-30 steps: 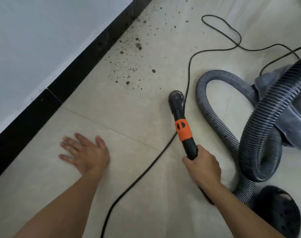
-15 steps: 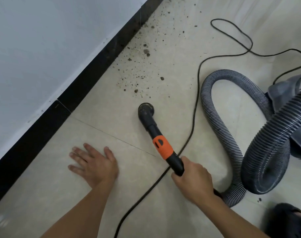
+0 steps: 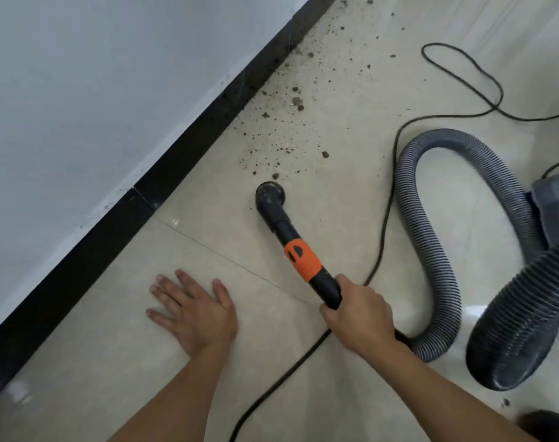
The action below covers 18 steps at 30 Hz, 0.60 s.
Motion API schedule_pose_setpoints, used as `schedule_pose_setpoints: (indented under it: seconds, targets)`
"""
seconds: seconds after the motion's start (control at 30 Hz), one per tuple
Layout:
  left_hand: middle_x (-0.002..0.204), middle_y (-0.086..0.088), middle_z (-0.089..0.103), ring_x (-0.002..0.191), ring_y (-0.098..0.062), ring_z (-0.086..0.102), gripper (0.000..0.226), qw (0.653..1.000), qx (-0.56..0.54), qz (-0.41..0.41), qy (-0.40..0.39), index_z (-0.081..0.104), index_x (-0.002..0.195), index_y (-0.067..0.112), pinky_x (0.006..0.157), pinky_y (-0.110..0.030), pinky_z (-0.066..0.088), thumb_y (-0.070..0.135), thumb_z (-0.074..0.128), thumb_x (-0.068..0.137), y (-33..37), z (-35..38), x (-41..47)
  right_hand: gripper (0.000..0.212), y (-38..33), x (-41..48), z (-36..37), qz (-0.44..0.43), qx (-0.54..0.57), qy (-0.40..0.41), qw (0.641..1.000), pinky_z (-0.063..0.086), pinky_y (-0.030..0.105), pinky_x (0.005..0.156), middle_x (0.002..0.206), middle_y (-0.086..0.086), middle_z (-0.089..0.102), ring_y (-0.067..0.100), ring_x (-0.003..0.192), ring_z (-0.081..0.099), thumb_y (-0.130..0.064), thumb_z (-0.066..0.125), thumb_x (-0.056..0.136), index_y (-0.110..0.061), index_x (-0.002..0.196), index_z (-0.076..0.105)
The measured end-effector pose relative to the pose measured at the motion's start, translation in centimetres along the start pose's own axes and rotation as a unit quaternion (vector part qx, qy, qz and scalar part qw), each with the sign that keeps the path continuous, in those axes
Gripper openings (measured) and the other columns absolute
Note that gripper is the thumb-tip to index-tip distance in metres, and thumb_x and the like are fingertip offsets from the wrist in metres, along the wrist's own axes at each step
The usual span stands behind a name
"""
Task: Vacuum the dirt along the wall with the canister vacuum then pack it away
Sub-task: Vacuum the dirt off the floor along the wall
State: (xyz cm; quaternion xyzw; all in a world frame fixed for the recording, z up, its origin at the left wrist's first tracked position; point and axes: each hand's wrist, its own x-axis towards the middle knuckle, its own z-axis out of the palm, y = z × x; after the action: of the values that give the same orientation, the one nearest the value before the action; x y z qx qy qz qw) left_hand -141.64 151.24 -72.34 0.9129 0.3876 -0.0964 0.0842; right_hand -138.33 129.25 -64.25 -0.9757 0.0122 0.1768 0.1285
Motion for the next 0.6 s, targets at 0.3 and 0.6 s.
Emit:
schedule_pose_setpoints:
  seconds: [0.3, 0.6]
  targets:
    - [0.16, -0.022, -0.002, 0.147, -0.033, -0.007, 0.079, 1.0, -0.011, -0.003, 0.011, 0.005, 0.153, 0.005, 0.116, -0.057, -0.006, 0.054, 0.009, 0.091, 0.0, 0.5, 0.3, 0.022, 1.4, 9.2, -4.2, 0.131, 0.163, 0.06, 0.976, 0.042, 0.03, 0.059, 0.075, 0.001, 0.055, 0.025, 0.069, 0.056, -0.027, 0.066, 0.08, -0.017, 0.097, 0.057]
    - [0.16, -0.023, 0.001, 0.148, -0.035, -0.004, 0.079, 1.0, -0.009, -0.007, 0.013, 0.008, 0.153, 0.005, 0.116, -0.058, -0.003, 0.054, 0.009, 0.091, 0.1, 0.3, 0.2, 0.019, -2.9, 1.8, -0.3, -0.054, -0.018, -0.038, 0.998, 0.036, 0.031, 0.062, 0.08, -0.002, 0.061, 0.027, 0.081, 0.063, -0.04, 0.057, 0.084, -0.027, 0.093, 0.046]
